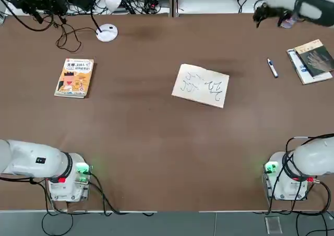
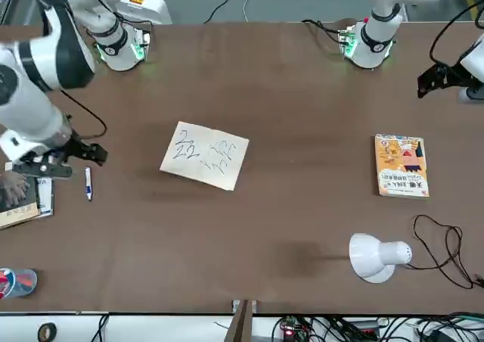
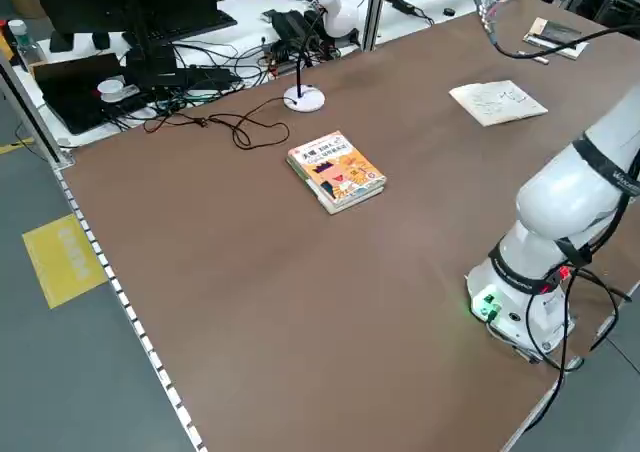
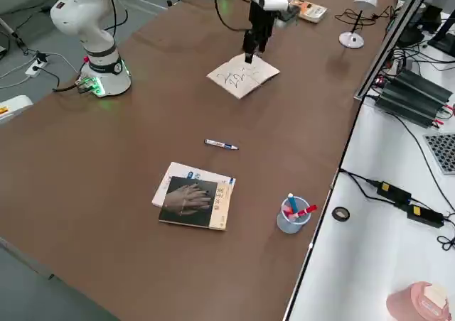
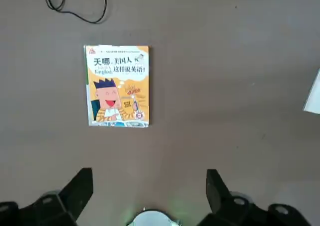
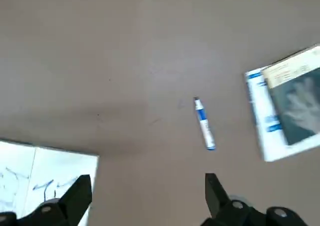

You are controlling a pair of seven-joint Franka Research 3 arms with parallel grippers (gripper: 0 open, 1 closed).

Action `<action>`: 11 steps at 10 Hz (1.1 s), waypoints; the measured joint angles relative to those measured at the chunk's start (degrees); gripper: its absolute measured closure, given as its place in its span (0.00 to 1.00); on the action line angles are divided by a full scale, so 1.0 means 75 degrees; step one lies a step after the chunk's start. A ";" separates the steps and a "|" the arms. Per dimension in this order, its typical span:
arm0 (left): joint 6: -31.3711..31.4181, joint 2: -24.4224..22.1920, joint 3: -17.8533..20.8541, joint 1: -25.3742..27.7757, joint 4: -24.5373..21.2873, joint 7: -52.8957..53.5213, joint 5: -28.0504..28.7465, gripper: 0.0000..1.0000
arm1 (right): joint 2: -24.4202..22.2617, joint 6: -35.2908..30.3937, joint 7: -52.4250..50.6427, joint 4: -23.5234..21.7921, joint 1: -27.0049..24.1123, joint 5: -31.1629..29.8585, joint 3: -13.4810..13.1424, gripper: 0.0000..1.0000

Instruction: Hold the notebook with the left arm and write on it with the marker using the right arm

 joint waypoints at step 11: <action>-0.0276 -0.0349 -0.0590 0.0179 0.0114 -0.0182 0.0000 0.00 | -0.0452 -0.2927 -0.0642 0.2461 -0.0328 0.0486 -0.0645 0.00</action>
